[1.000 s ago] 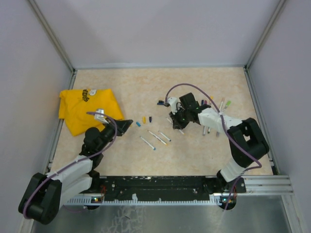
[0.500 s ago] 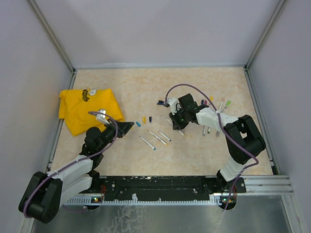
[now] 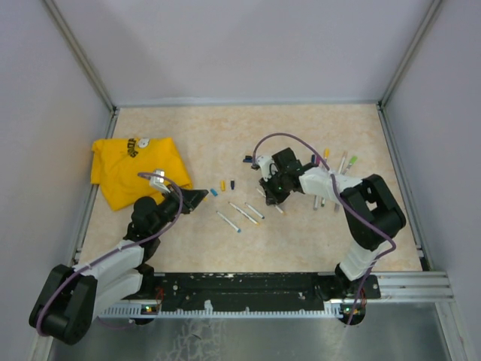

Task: Open the pen caps
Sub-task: Place the pen at the center of the board.

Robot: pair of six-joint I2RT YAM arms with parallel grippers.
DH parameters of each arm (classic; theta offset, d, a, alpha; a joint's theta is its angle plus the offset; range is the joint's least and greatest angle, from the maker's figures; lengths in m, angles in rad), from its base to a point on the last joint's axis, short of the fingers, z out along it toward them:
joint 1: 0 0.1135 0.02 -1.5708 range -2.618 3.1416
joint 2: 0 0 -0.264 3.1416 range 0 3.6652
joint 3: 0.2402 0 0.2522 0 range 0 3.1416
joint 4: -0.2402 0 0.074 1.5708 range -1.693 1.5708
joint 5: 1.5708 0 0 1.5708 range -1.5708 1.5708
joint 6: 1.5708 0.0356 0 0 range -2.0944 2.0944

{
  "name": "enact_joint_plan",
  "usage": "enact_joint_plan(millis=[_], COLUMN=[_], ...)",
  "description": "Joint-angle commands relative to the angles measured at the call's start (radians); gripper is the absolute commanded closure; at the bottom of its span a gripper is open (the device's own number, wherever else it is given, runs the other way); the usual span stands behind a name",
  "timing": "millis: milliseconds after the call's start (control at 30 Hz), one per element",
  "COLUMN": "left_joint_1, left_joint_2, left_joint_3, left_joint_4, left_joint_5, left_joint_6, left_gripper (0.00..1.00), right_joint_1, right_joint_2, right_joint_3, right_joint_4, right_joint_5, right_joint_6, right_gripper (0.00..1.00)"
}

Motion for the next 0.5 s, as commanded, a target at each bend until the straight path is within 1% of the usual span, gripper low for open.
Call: enact_joint_plan(millis=[0,467], left_joint_1=[0.004,0.004], left_joint_2=[0.002,0.006], left_joint_3=[-0.01,-0.012], left_joint_4=[0.012,0.016], left_joint_5=[0.013,0.029], left_joint_6=[0.001,-0.009], left_gripper=[1.0,1.0], right_joint_1=[0.013,0.036], right_joint_2=[0.014,0.03], right_joint_3=[0.038,0.045], right_joint_4=[0.02,0.025], right_joint_5=[-0.001,0.011], right_joint_6=[0.005,0.025], right_gripper=[1.0,1.0])
